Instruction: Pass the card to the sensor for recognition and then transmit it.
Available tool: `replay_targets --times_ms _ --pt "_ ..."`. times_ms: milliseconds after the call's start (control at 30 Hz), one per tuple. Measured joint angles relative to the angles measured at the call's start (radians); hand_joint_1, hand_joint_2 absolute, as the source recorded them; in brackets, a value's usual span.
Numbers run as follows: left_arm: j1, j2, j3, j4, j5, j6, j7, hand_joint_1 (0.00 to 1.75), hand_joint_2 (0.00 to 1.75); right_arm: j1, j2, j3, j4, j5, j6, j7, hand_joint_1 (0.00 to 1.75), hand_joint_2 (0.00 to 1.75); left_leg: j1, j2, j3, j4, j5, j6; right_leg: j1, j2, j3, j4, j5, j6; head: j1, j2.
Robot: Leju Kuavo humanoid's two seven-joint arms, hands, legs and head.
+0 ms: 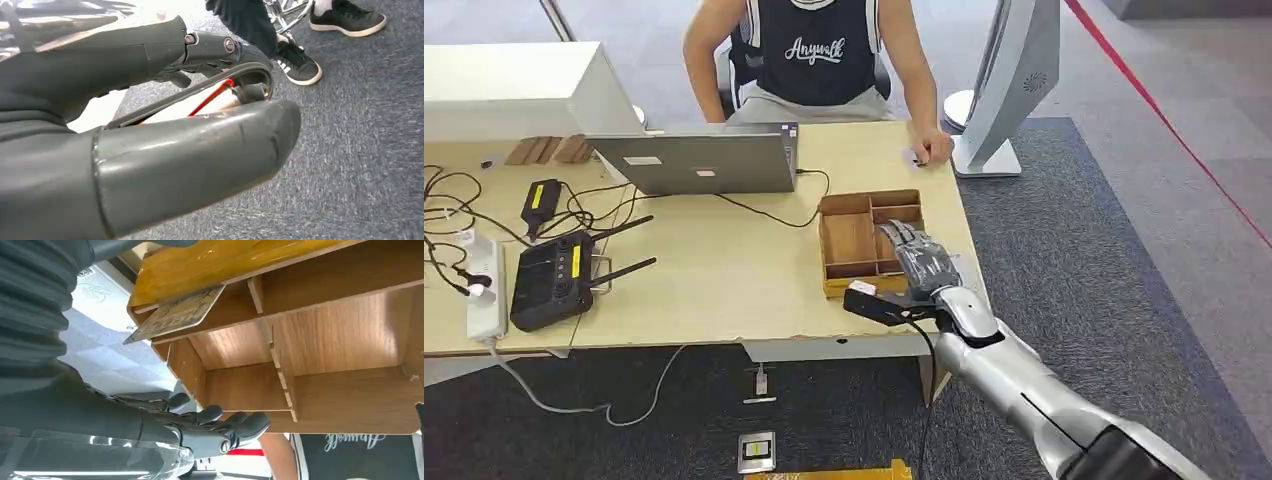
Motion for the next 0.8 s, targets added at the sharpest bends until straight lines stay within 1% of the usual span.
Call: replay_targets --times_ms 133,267,800 --pt "0.002 0.000 0.005 0.000 0.000 0.000 -0.004 0.00 0.00 -0.006 0.000 0.000 0.007 -0.002 -0.005 0.023 0.00 1.75 0.000 0.000 0.000 0.000 0.000 0.000 0.000 0.000 0.000 0.000 0.000 0.000 0.000 0.000" --pt "0.005 0.000 0.006 0.000 0.000 0.000 -0.008 0.00 0.00 -0.010 -0.002 0.000 0.011 -0.008 -0.010 0.031 0.00 1.75 0.000 0.000 0.000 0.000 0.000 0.000 0.000 0.000 0.000 0.000 0.000 0.000 0.000 0.000" --pt "0.006 0.000 0.014 0.000 -0.010 0.000 -0.013 0.00 0.00 -0.017 -0.020 0.000 0.029 -0.023 -0.014 0.034 0.00 1.75 0.000 0.000 0.000 0.000 0.000 0.000 0.000 0.000 0.000 0.000 0.000 0.000 0.000 0.000"
